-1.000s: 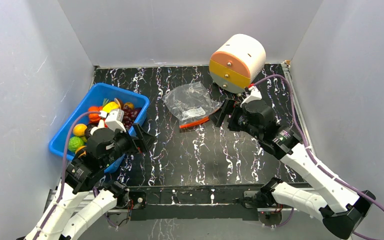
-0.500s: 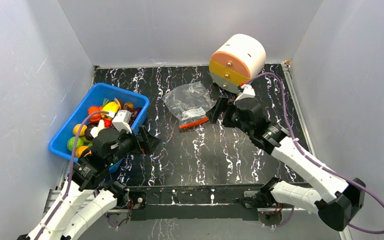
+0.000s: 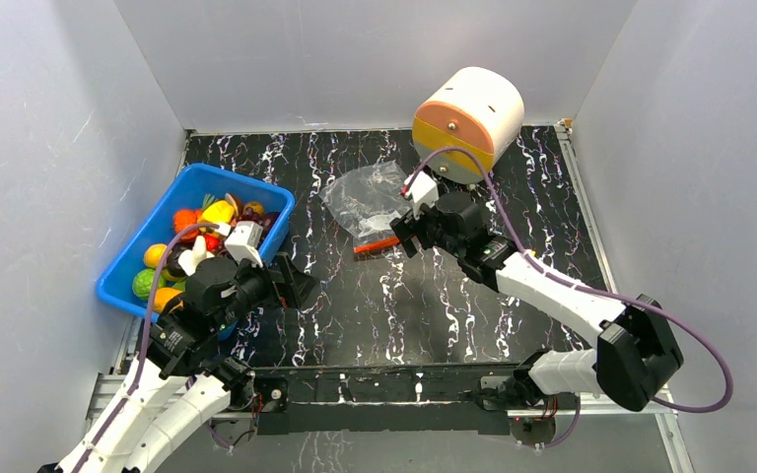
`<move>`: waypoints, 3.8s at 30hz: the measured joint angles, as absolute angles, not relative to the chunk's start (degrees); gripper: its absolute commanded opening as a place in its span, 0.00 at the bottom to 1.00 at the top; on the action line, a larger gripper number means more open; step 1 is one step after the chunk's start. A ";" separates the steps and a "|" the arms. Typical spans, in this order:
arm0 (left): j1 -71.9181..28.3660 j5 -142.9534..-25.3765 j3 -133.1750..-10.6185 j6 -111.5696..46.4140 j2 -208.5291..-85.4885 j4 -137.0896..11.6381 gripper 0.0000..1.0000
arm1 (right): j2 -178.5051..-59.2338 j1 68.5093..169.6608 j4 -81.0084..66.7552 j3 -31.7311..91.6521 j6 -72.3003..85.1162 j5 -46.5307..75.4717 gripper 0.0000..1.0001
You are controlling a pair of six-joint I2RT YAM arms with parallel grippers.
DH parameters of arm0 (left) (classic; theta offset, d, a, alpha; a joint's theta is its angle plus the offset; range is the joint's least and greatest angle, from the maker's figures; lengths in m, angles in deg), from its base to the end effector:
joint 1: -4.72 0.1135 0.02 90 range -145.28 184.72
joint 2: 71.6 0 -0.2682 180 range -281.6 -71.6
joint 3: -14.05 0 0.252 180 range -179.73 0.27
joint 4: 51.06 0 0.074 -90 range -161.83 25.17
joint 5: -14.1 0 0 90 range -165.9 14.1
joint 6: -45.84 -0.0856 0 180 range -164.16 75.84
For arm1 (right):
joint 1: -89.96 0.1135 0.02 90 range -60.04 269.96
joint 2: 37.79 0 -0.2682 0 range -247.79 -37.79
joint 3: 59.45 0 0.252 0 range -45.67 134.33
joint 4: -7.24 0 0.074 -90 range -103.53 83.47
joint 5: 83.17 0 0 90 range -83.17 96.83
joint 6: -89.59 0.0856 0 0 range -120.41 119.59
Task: Place the food in the zip-top bag and seal the zipper
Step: Pick up the zipper food storage bag at the center of the board, then open the zipper of the food storage bag.
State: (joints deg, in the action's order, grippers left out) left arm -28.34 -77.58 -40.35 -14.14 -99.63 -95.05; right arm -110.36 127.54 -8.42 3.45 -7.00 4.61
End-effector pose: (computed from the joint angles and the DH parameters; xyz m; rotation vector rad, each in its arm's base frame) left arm 0.1337 -0.0900 0.3032 0.0728 1.9529 -0.7723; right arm 0.2654 0.2000 0.2588 -0.7386 1.8864 0.3047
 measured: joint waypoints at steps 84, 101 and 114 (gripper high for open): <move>-28.07 -80.37 -37.18 -15.99 -88.03 -90.33 0.98 | -134.41 126.91 15.42 2.25 -48.98 9.00 0.00; -28.07 -83.11 -37.22 -14.22 -94.34 -90.37 0.90 | -111.30 128.20 4.56 2.14 -17.44 16.02 0.00; -28.07 -91.65 -44.09 -14.07 -106.56 -84.80 0.93 | -99.55 128.22 3.05 -3.39 15.19 22.69 0.00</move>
State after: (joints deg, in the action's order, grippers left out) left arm -28.07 -91.65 -44.09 -14.07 -106.56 -84.80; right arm -99.55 128.22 3.05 -3.39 15.19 22.69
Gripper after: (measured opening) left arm 0.926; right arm 0.010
